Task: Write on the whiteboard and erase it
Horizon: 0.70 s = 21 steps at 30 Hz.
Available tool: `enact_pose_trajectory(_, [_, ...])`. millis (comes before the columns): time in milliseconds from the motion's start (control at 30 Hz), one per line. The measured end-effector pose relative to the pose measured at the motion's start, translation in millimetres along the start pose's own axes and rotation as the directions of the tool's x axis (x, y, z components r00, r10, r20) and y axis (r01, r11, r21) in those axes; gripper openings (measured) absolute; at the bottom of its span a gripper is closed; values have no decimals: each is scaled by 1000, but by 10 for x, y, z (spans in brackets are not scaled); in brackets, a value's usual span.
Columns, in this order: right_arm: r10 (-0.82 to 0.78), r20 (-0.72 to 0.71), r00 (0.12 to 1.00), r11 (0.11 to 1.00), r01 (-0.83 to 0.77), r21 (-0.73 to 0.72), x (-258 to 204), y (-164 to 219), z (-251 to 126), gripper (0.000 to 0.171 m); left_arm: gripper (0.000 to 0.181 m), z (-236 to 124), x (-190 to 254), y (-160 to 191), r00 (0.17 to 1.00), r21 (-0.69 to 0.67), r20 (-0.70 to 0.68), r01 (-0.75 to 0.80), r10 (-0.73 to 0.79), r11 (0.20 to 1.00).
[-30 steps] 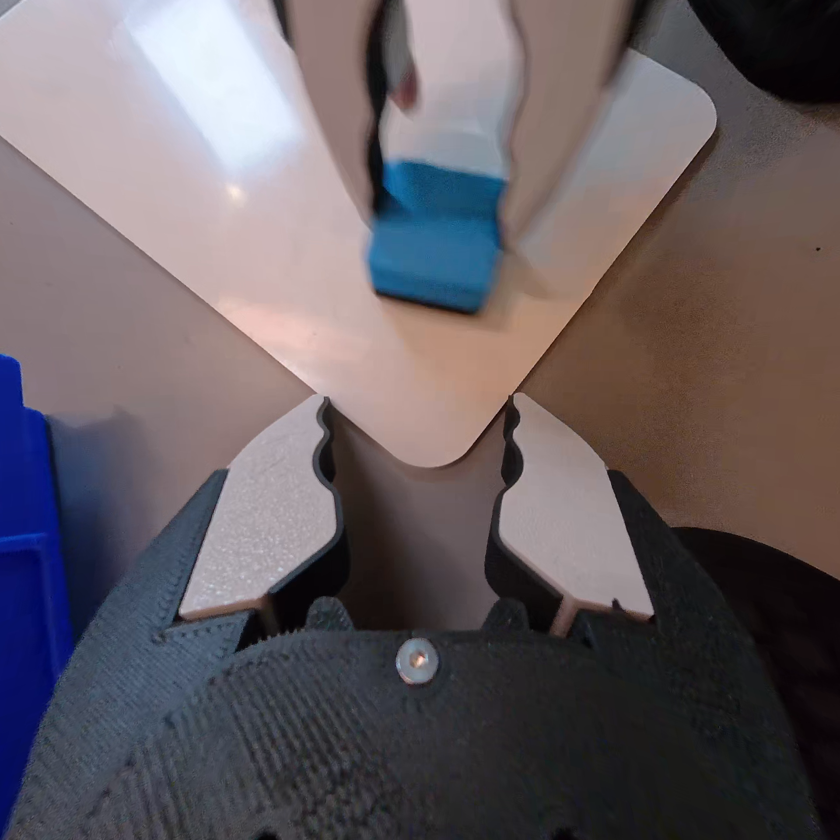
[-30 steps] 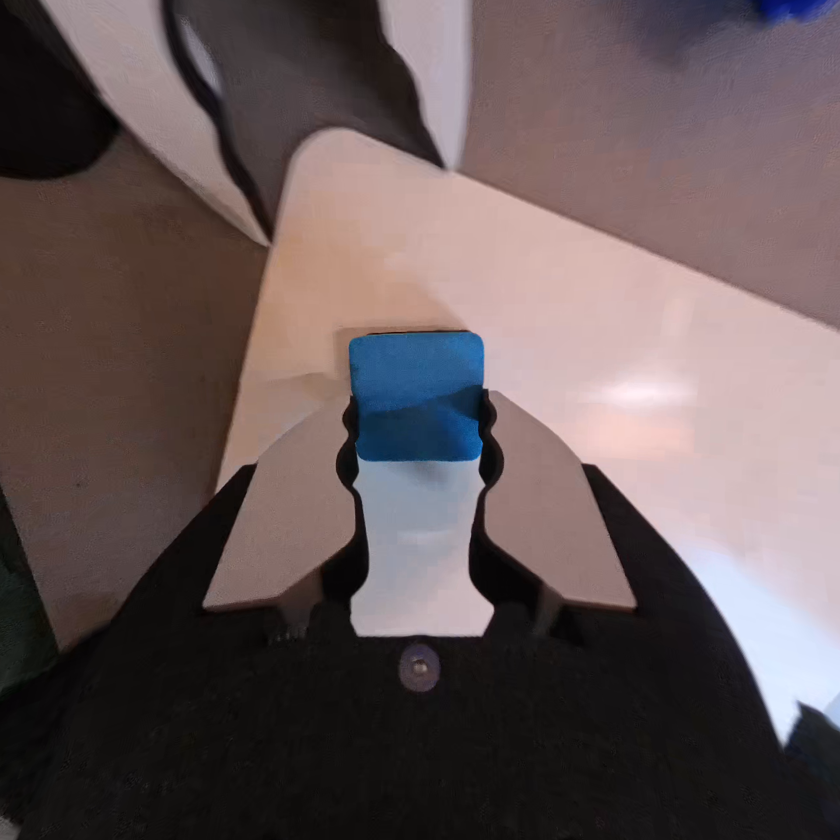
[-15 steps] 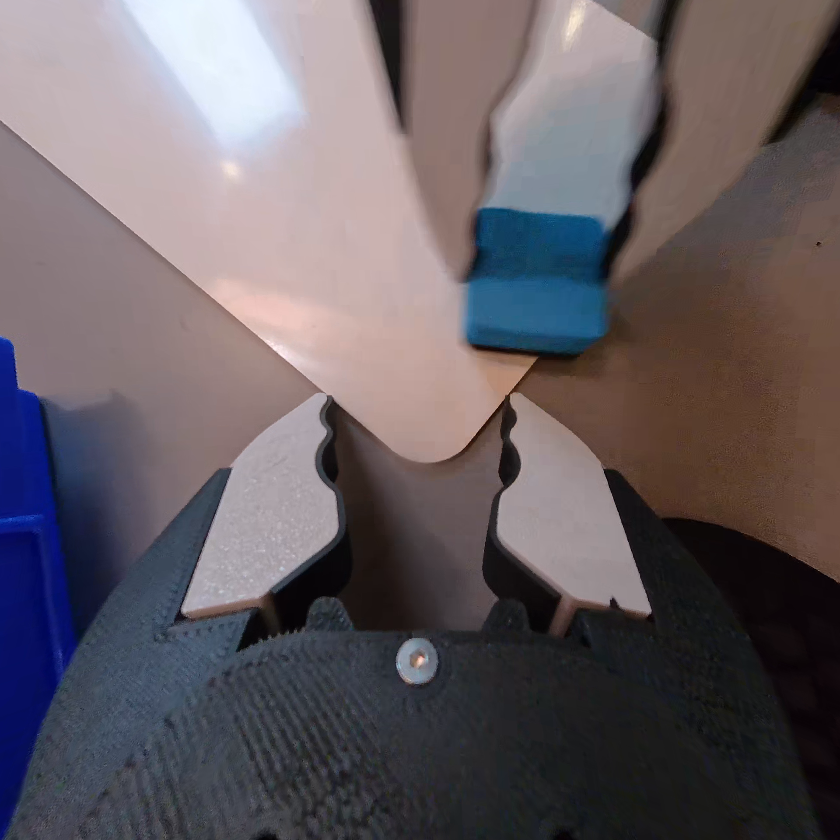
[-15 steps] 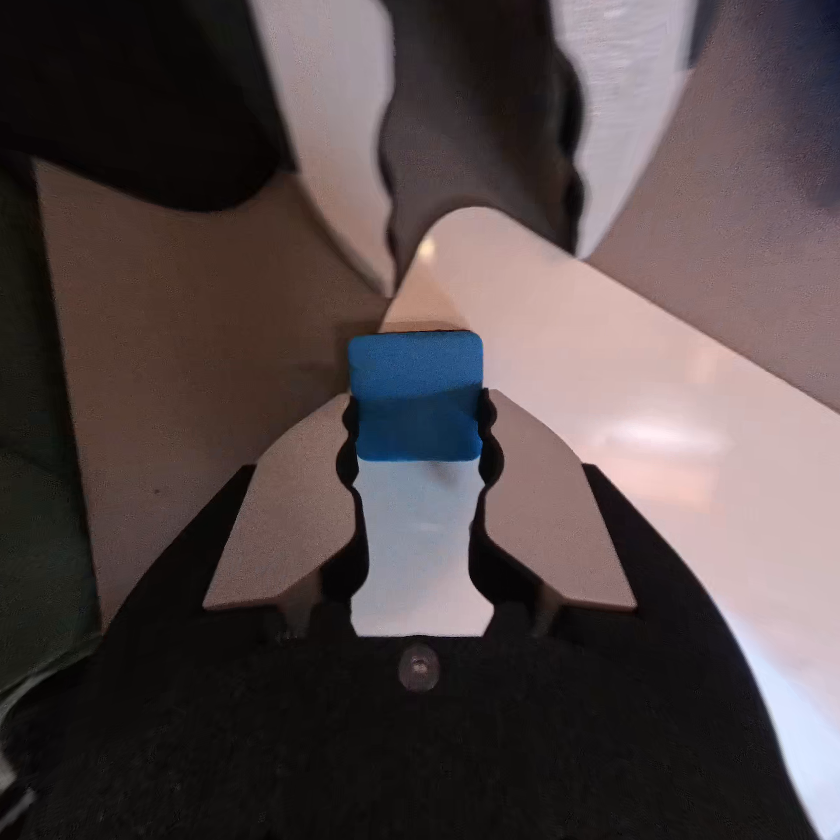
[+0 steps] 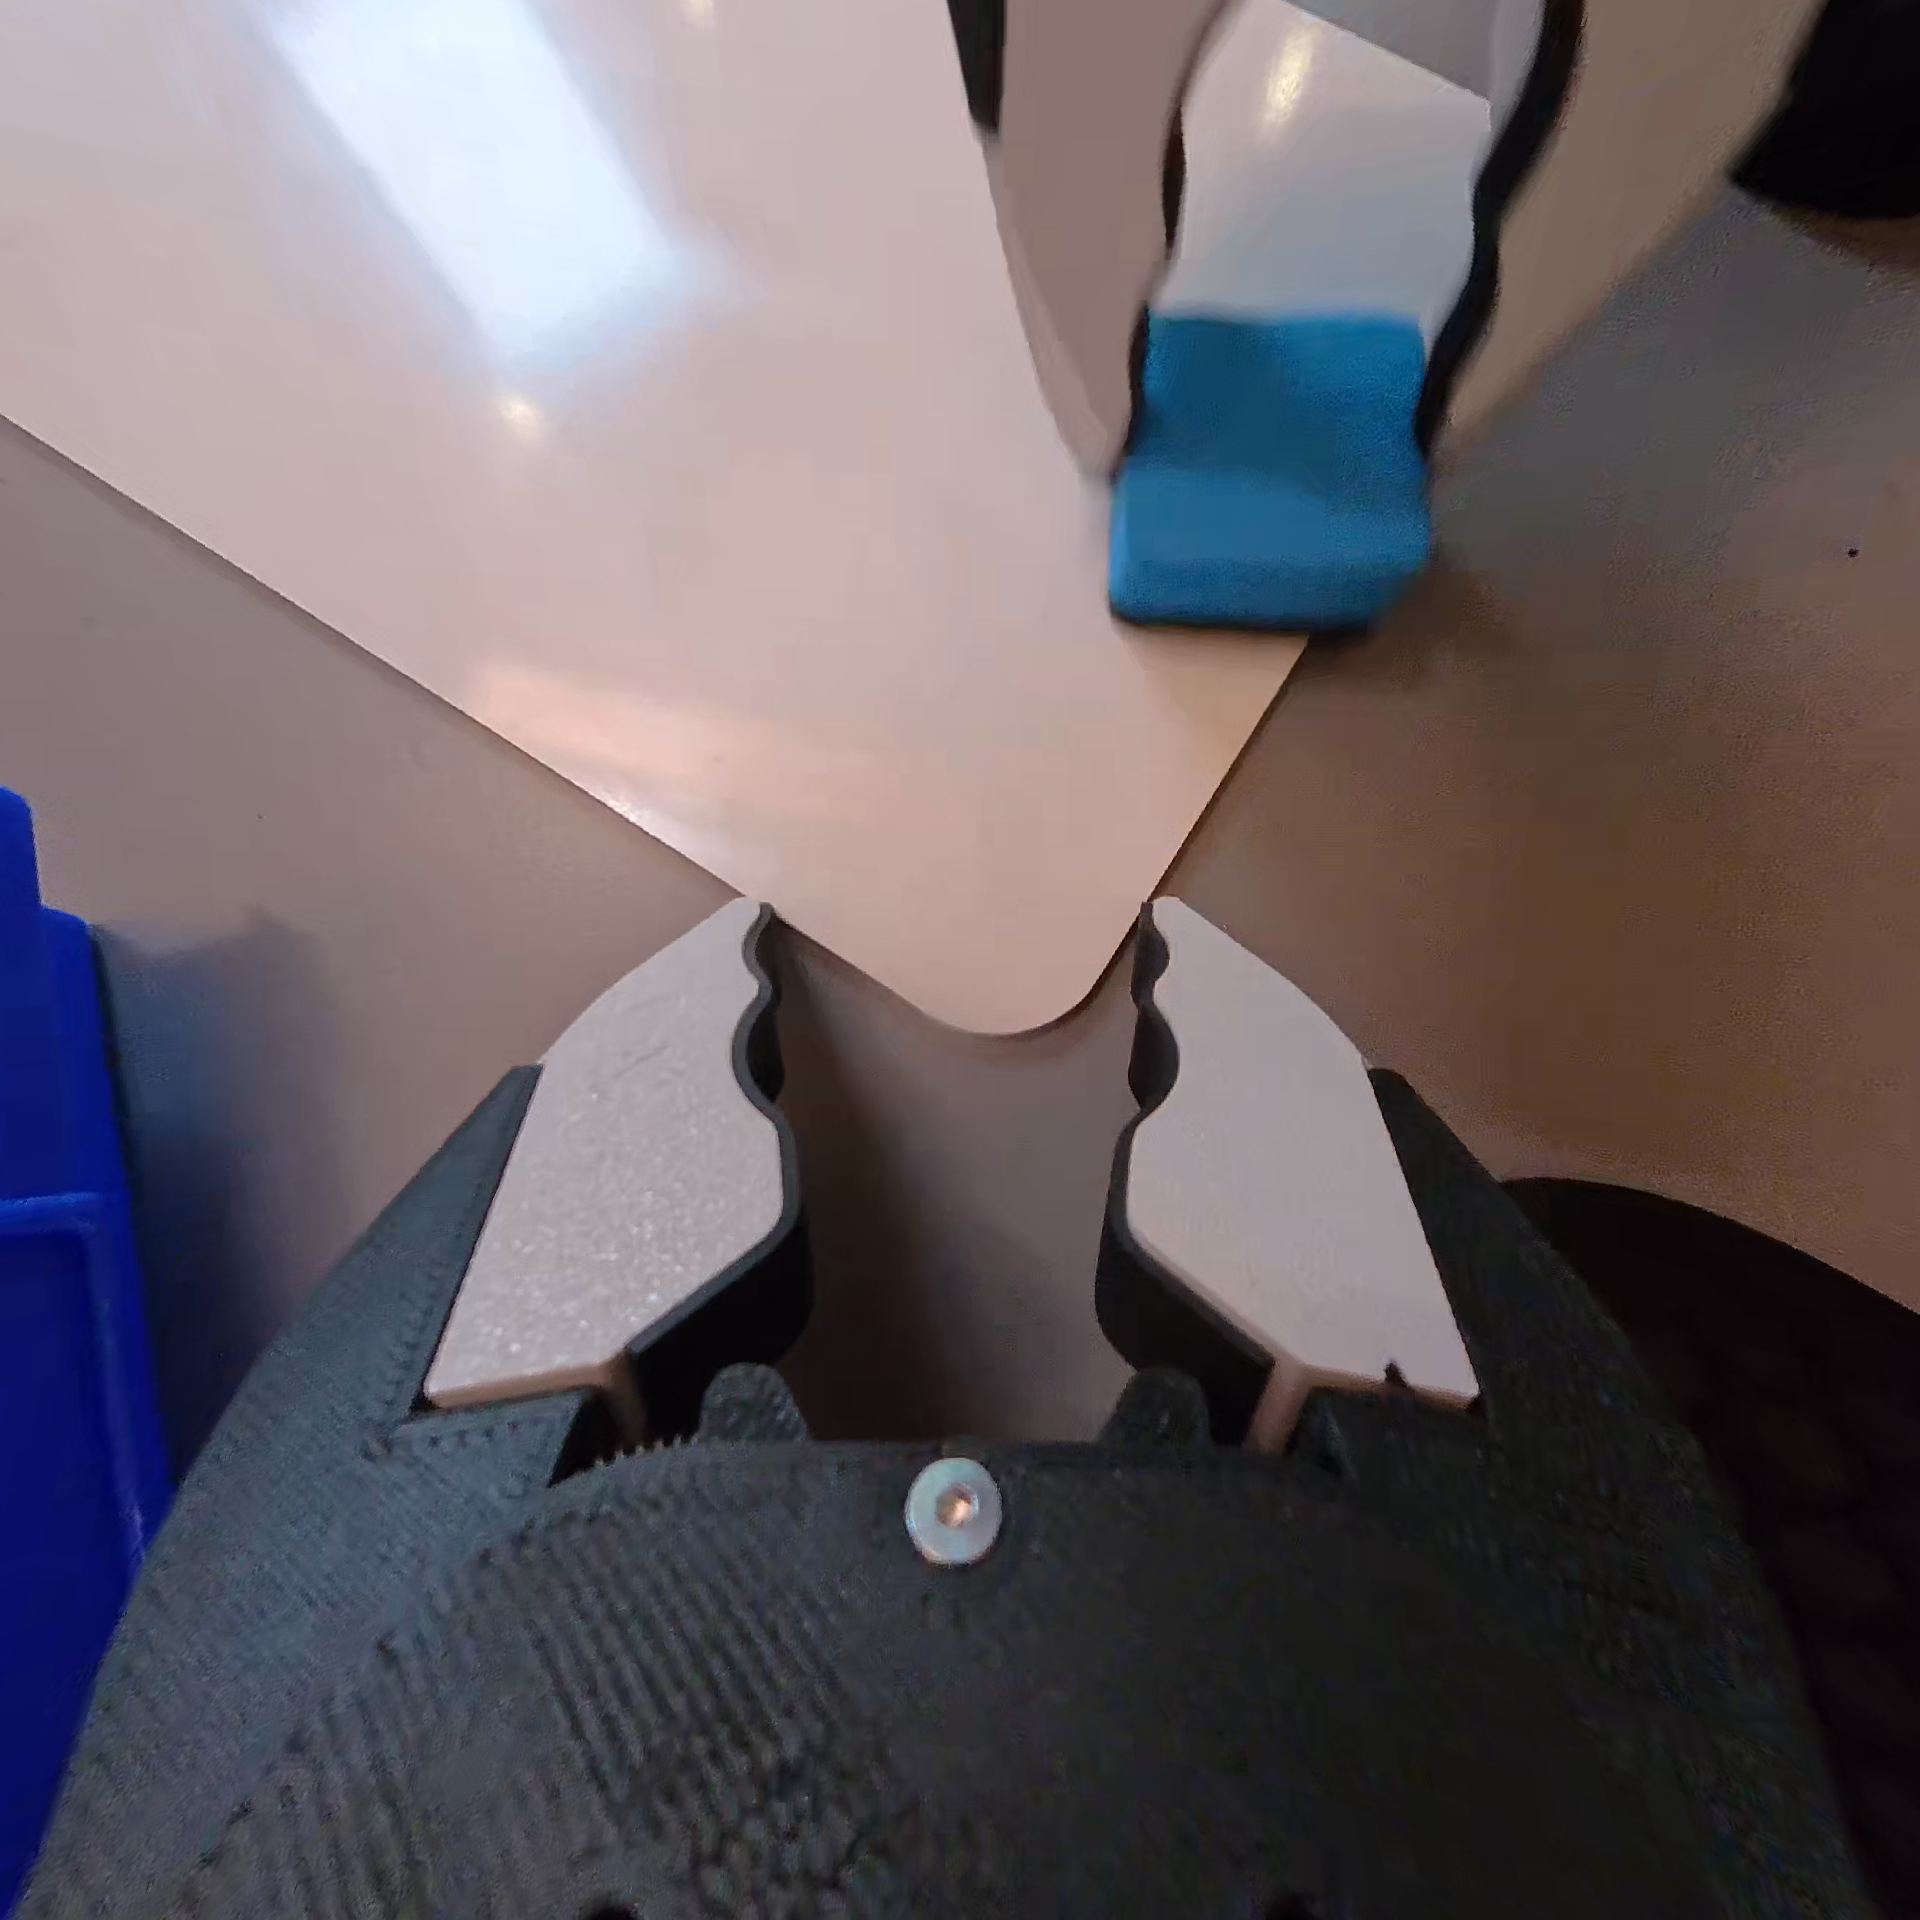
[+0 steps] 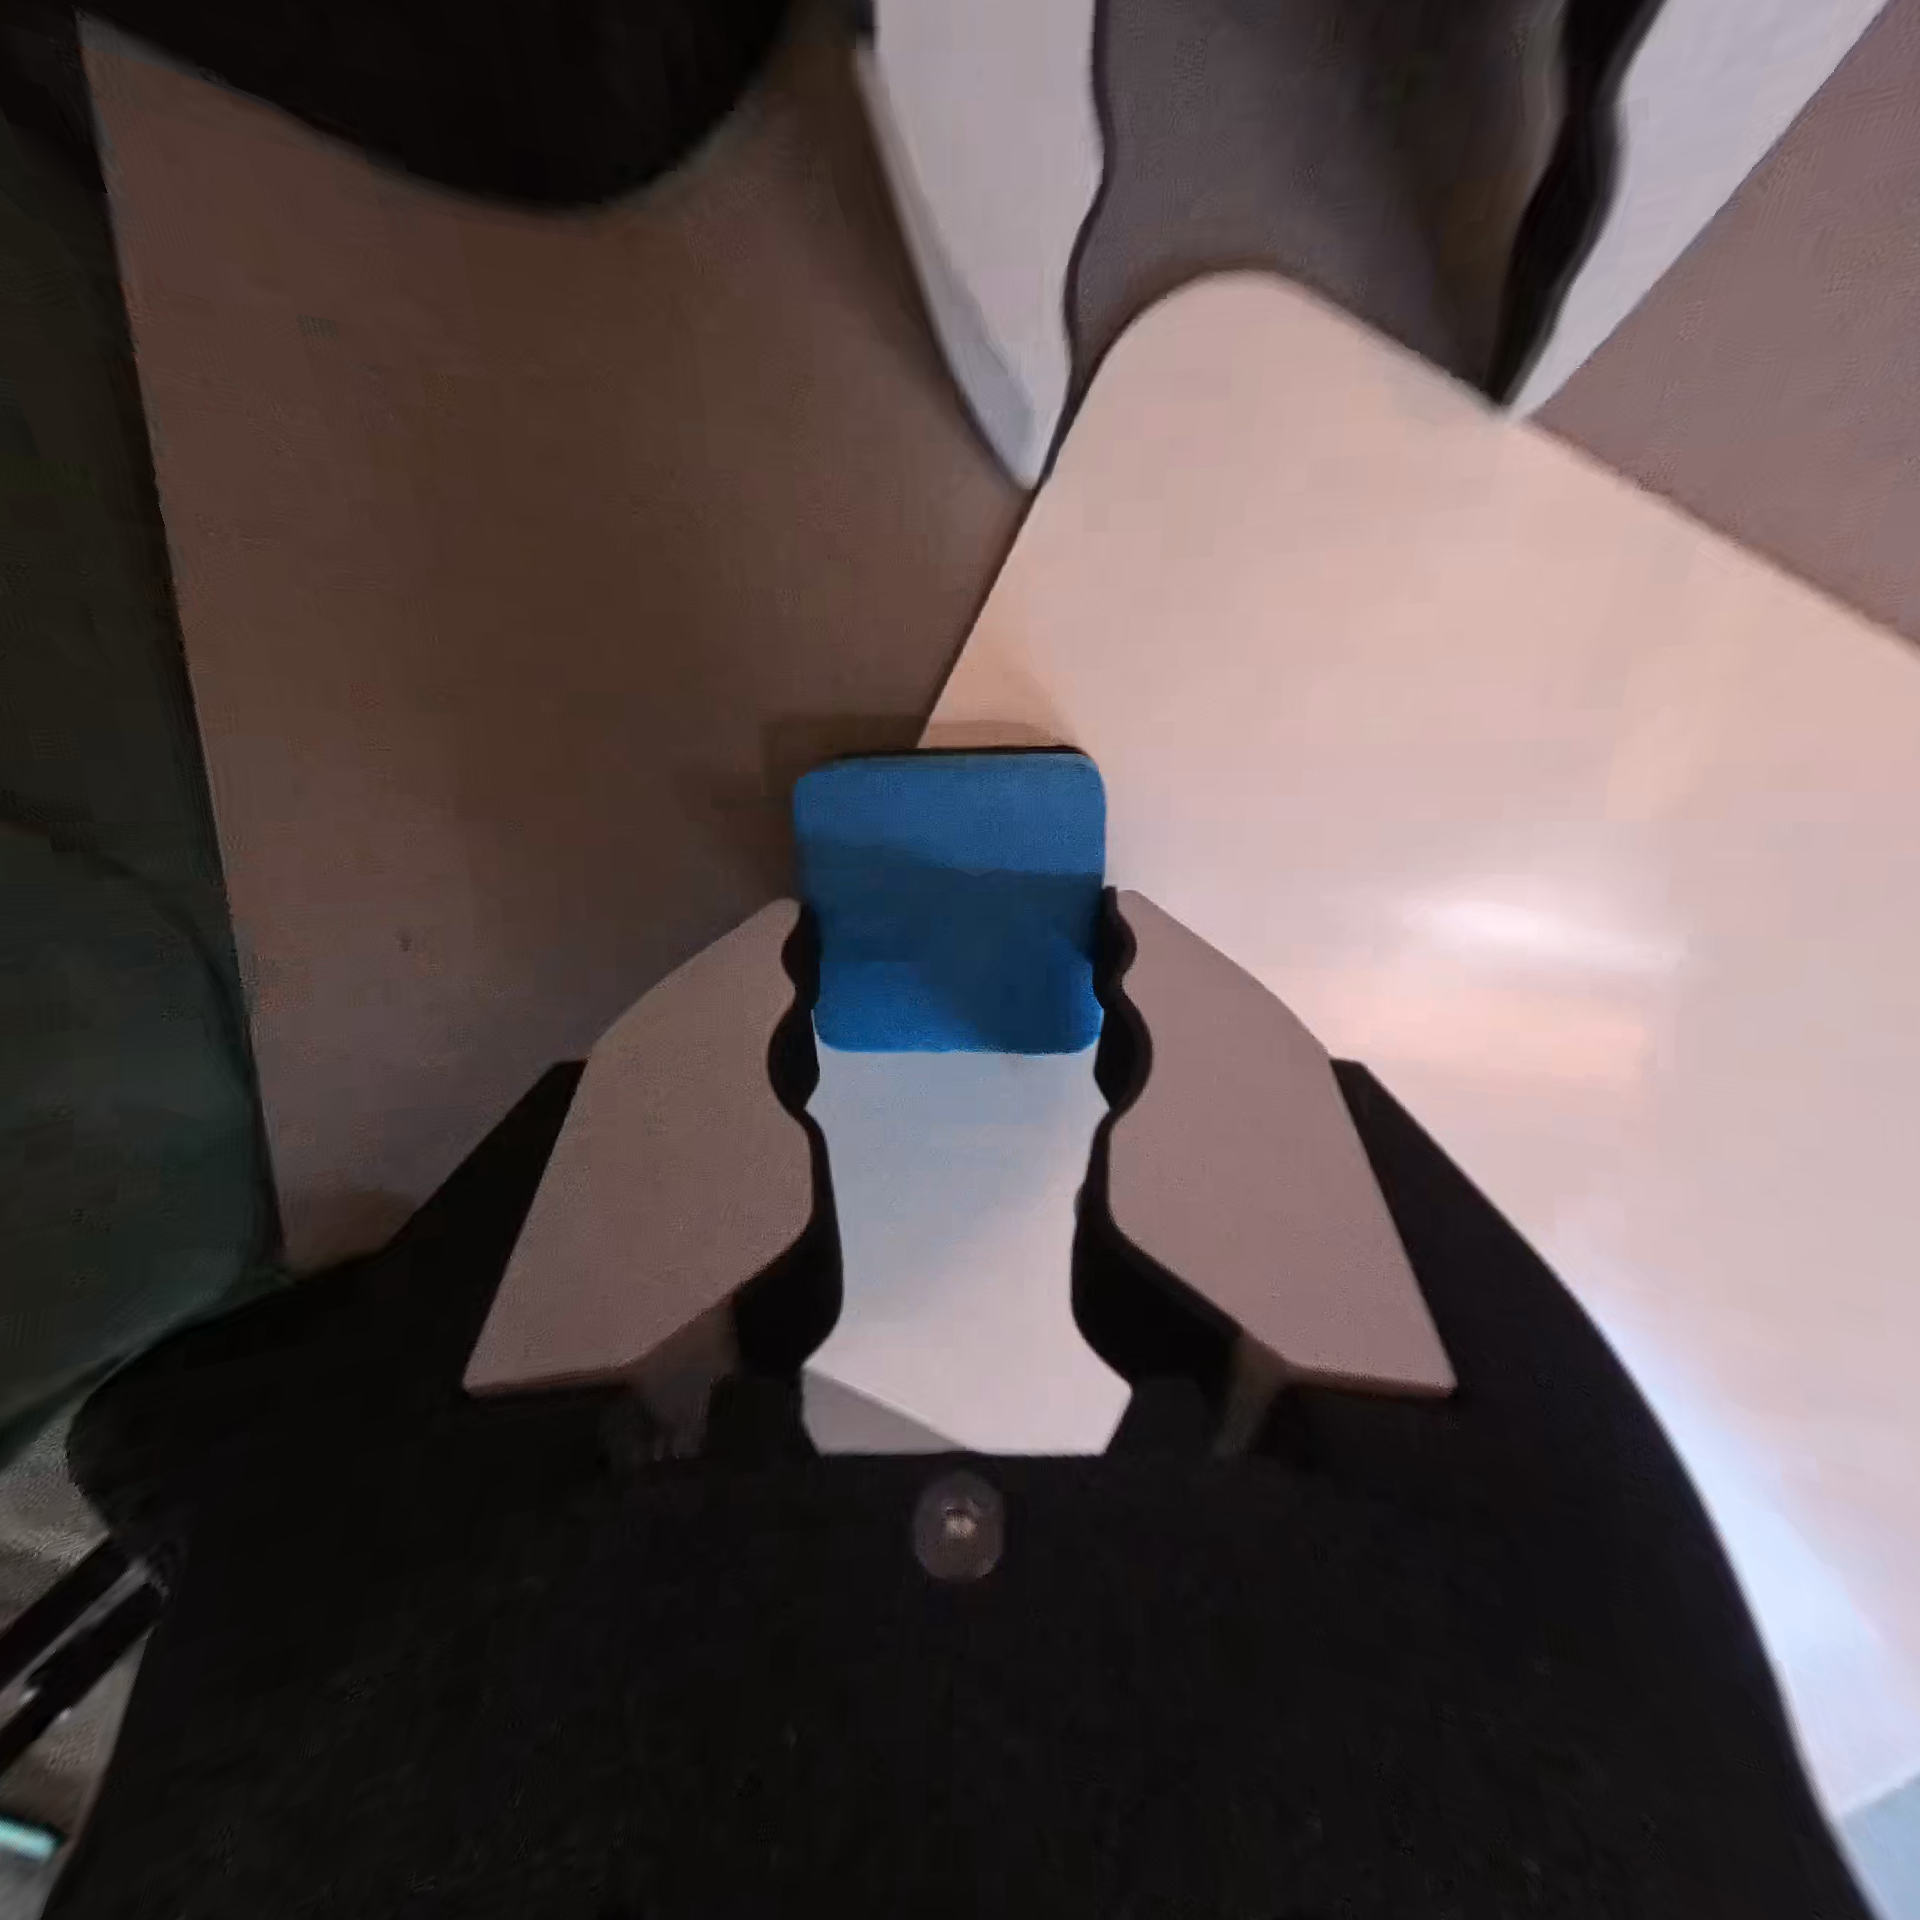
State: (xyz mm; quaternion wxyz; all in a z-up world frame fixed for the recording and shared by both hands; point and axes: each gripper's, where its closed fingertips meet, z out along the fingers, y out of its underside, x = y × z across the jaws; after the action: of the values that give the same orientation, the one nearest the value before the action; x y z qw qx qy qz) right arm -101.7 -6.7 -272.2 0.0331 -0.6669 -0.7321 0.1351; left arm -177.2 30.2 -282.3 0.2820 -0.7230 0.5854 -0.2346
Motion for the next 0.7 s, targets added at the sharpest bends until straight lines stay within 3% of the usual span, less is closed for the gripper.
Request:
enact_pose_trajectory(100, [215,-83,973,976,-217,-23,477,571,-208,52,66,0,0,-1,1000,1,-1,-2,2,1000])
enact_pose_trajectory(200, [436,-85,896,895,-421,147,1201,901,-529,52,66,0,0,-2,1000,6,-5,-5,5,1000])
enact_pose_trajectory(267, [506,-146,850,849,-461,258,1742,1065,-825,52,66,-1,0,-2,1000,9,-9,-10,10,1000])
enact_pose_trajectory(400, [576,-148,804,809,-535,242,2331,1430,-966,52,64,-9,8,2,999,25,-28,-36,36,999])
enact_pose_trajectory(500, [589,-86,803,807,-581,103,2327,1662,-754,52,63,-12,11,2,998,34,-35,-47,48,998])
enact_pose_trajectory(700, [603,30,798,798,-603,15,1930,1794,-704,52,73,-43,73,46,992,33,-88,-93,96,995])
